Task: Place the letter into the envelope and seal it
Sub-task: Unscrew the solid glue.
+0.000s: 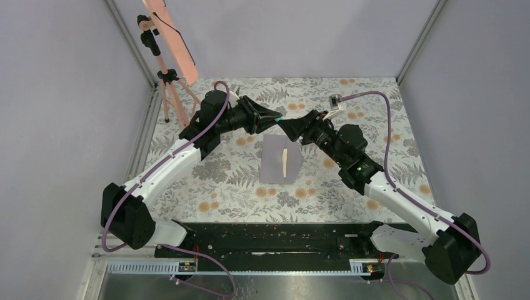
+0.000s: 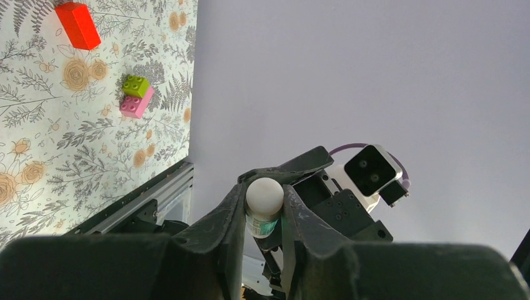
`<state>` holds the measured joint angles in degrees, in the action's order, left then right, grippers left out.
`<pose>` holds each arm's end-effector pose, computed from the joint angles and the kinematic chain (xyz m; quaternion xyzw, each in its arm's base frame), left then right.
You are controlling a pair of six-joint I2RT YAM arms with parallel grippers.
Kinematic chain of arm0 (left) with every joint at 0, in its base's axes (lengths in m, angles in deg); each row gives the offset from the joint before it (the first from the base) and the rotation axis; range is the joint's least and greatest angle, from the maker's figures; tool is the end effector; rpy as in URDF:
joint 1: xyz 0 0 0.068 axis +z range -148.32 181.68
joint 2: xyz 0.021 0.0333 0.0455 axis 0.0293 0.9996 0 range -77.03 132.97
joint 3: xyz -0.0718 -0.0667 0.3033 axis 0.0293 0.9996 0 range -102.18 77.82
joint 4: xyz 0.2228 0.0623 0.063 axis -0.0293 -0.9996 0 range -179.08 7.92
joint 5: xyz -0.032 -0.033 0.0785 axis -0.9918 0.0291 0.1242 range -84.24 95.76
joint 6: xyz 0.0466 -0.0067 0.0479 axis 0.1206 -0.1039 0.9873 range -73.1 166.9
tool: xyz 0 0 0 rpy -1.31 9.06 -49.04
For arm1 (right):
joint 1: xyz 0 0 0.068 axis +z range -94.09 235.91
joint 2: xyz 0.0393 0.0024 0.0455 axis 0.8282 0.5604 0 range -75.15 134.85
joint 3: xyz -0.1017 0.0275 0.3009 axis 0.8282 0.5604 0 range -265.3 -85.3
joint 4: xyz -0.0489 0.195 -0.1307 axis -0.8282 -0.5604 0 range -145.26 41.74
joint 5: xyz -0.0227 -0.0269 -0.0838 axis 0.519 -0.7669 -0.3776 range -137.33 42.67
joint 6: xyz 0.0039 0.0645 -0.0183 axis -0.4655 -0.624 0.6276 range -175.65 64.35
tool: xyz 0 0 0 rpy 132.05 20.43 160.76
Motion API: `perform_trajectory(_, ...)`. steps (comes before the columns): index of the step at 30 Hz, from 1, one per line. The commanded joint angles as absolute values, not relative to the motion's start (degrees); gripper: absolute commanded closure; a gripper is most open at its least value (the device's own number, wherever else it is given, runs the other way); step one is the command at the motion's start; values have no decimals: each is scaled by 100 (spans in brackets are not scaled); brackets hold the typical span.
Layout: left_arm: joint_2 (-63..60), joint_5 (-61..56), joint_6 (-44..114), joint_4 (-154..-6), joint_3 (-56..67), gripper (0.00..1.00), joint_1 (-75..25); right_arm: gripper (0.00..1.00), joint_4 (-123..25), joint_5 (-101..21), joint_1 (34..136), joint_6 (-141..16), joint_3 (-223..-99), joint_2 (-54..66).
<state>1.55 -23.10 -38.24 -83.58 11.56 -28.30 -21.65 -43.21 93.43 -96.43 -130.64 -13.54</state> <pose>0.2516 -0.1750 0.4010 -0.2167 0.7468 -0.6094 0.1550 0.1778 0.1413 0.4056 -0.0094 0.6406 0.5023 0.5807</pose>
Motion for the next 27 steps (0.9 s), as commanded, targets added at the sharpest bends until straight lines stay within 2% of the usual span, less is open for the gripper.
perform_trajectory(1,2,-2080,-4090,-8082,1118,100,-2814,39,-2032,-4347,9409,-9829,-13433,-1183)
perform_trajectory(3,-10,-2083,-4090,-8064,1117,100,-2812,44,-1989,-4361,9414,-9854,-13447,-1139)
perform_trajectory(8,-3,-2117,-4090,-8040,1128,100,-2810,50,-2042,-4285,9411,-9886,-13588,-974)
perform_trajectory(21,-21,-2162,-4108,-7942,1170,100,-2812,55,-1964,-4218,9408,-10019,-13667,-771)
perform_trajectory(27,-3,-2190,-4117,-7940,1167,100,-2803,67,-1915,-4209,9422,-10074,-13708,-712)
